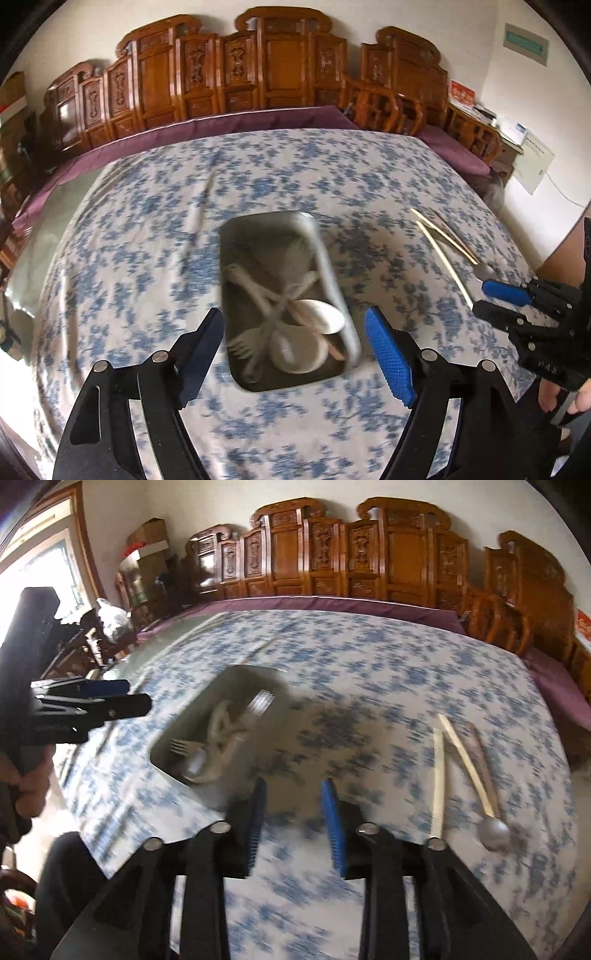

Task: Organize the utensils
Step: 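Return the right tool to the pile and grasp the metal spoon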

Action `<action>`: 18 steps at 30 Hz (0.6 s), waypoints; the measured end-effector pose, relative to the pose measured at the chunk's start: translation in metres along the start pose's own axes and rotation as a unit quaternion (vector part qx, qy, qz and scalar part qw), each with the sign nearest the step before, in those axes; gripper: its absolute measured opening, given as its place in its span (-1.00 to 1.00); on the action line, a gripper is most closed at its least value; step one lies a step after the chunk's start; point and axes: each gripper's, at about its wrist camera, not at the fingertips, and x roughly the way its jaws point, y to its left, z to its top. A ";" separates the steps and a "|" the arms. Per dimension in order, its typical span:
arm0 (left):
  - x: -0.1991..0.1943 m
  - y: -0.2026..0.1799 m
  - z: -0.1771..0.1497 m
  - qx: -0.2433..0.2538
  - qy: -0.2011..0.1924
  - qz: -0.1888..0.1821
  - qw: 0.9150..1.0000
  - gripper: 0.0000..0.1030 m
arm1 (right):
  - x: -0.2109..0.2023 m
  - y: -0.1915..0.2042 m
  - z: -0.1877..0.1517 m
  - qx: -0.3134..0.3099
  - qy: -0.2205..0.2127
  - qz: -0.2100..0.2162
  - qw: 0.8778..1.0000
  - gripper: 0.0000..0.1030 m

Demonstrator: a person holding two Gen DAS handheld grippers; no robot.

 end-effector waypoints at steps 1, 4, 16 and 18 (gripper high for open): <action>0.004 -0.009 0.000 0.004 0.001 -0.005 1.000 0.46 | -0.003 -0.015 -0.006 0.007 0.000 -0.009 1.000 -0.27; 0.018 -0.036 0.000 0.017 0.010 -0.019 1.000 0.46 | -0.004 -0.052 -0.018 0.023 0.007 -0.027 0.999 -0.27; 0.095 -0.117 0.006 0.050 0.051 -0.053 0.996 0.46 | 0.027 -0.159 -0.034 0.067 0.027 -0.097 0.993 -0.27; 0.105 -0.126 0.007 0.054 0.058 -0.060 0.995 0.46 | 0.033 -0.168 -0.037 0.079 0.031 -0.106 0.991 -0.27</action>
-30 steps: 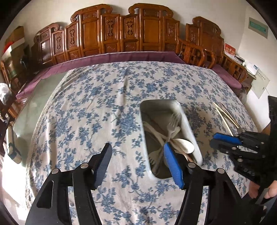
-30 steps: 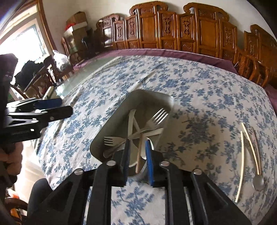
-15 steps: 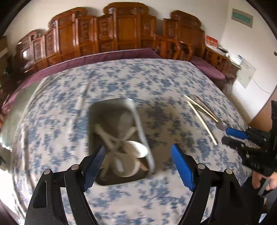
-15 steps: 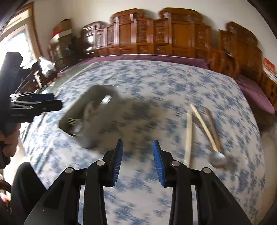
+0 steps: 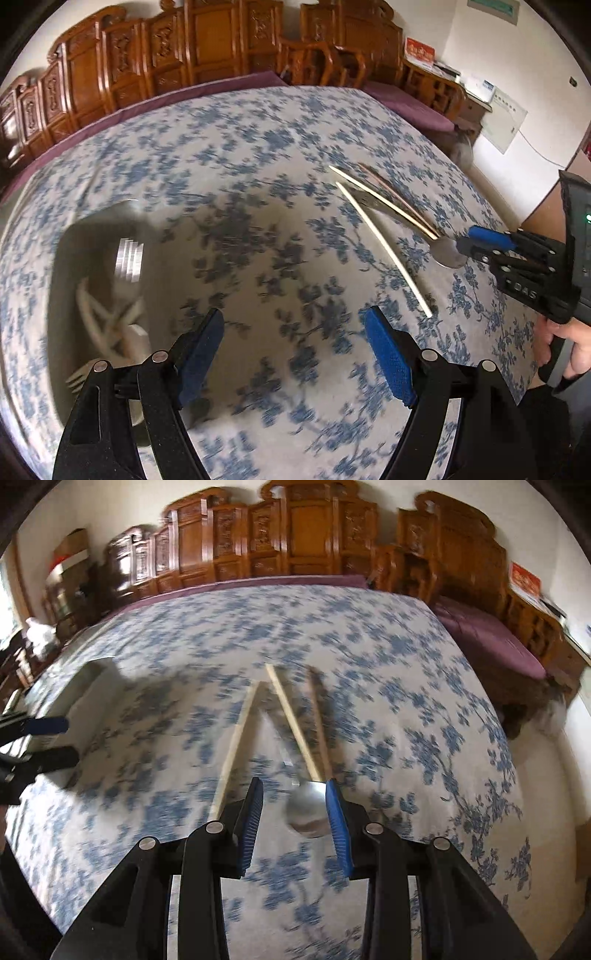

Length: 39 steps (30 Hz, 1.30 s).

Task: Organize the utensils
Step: 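Return the right tool to the pile and grasp the metal spoon, then grasp a bamboo chopstick with the left tool while the right tool holds the spoon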

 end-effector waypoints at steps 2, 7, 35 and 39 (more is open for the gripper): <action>0.008 -0.009 0.001 0.008 0.004 -0.004 1.000 0.46 | 0.006 -0.008 -0.002 0.015 0.003 0.000 1.000 -0.27; 0.017 -0.021 0.001 0.014 0.010 -0.013 1.000 0.46 | 0.016 -0.013 -0.004 0.031 0.019 0.000 0.999 -0.27; 0.046 -0.052 0.007 0.010 0.028 0.002 1.000 0.46 | 0.002 -0.019 -0.005 0.075 -0.014 0.021 0.997 -0.95; 0.058 -0.056 0.017 -0.002 0.030 0.001 1.000 0.46 | -0.002 -0.024 -0.003 0.084 -0.028 0.014 0.996 -0.95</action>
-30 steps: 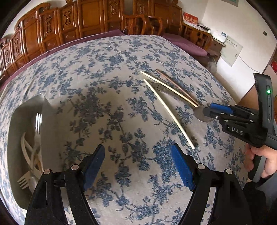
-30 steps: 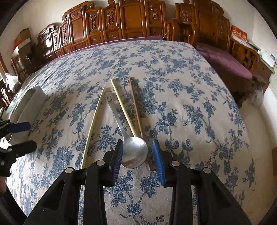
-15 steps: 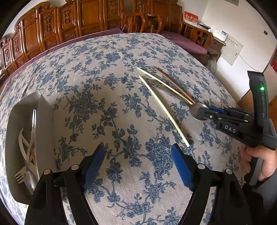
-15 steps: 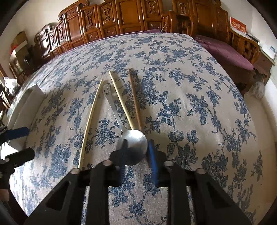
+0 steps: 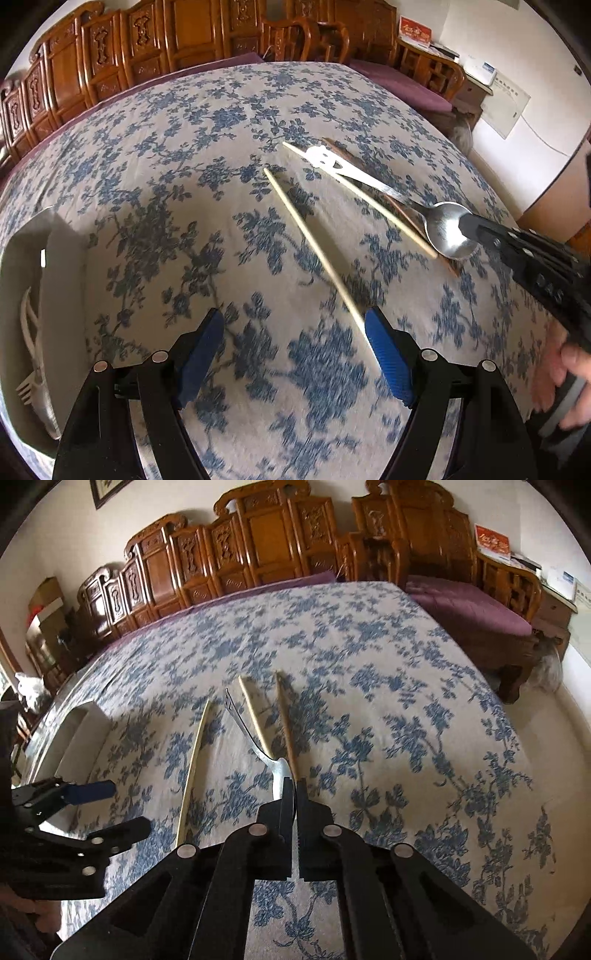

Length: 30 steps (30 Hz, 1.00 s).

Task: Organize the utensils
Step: 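Grasp a bamboo chopstick with the left tool while the right tool holds the spoon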

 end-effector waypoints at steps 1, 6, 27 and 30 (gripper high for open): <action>0.003 -0.001 0.003 -0.004 0.000 0.002 1.000 0.46 | 0.000 -0.001 0.000 0.001 -0.002 -0.002 1.000 -0.95; 0.014 -0.008 0.016 -0.011 -0.005 0.015 1.000 0.33 | 0.002 -0.008 0.002 0.006 -0.004 -0.014 1.000 -0.95; 0.026 -0.003 0.020 -0.044 0.016 0.037 0.998 -0.91 | 0.006 -0.010 0.001 0.005 0.000 -0.020 1.000 -0.94; 0.021 0.001 0.019 -0.046 0.013 0.038 0.998 -0.92 | 0.005 -0.010 0.001 0.005 -0.001 -0.021 1.000 -0.94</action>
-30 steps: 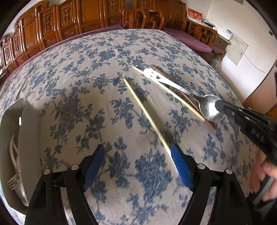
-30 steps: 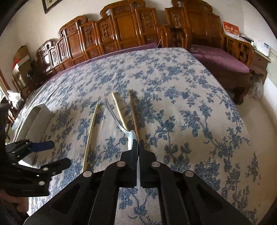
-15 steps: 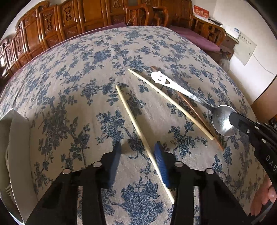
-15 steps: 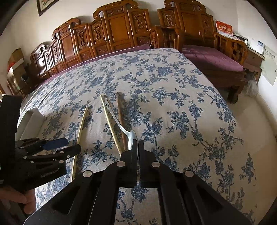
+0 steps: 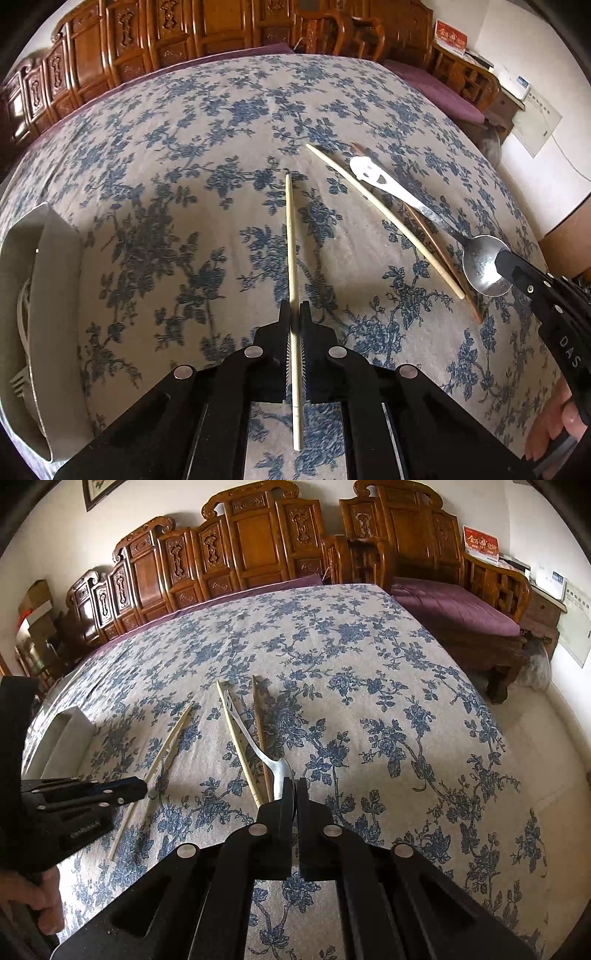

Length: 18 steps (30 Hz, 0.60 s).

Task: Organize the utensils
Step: 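Grasp a bamboo chopstick with the left tool while the right tool holds the spoon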

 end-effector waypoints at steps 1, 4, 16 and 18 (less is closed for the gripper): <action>-0.002 0.002 0.000 0.001 -0.002 0.002 1.000 -0.92 | 0.000 0.001 0.000 -0.001 -0.001 0.000 1.000 -0.94; -0.010 0.006 0.000 0.006 -0.013 0.007 1.000 -0.92 | -0.002 0.003 0.001 -0.002 -0.003 0.001 1.000 -0.94; -0.047 0.033 -0.007 0.009 -0.040 0.011 0.999 -0.92 | -0.006 0.026 0.003 -0.019 -0.007 0.009 1.000 -0.95; -0.055 0.041 -0.009 0.009 -0.045 0.013 0.999 -0.92 | -0.007 0.032 0.003 -0.026 -0.007 0.011 1.000 -0.95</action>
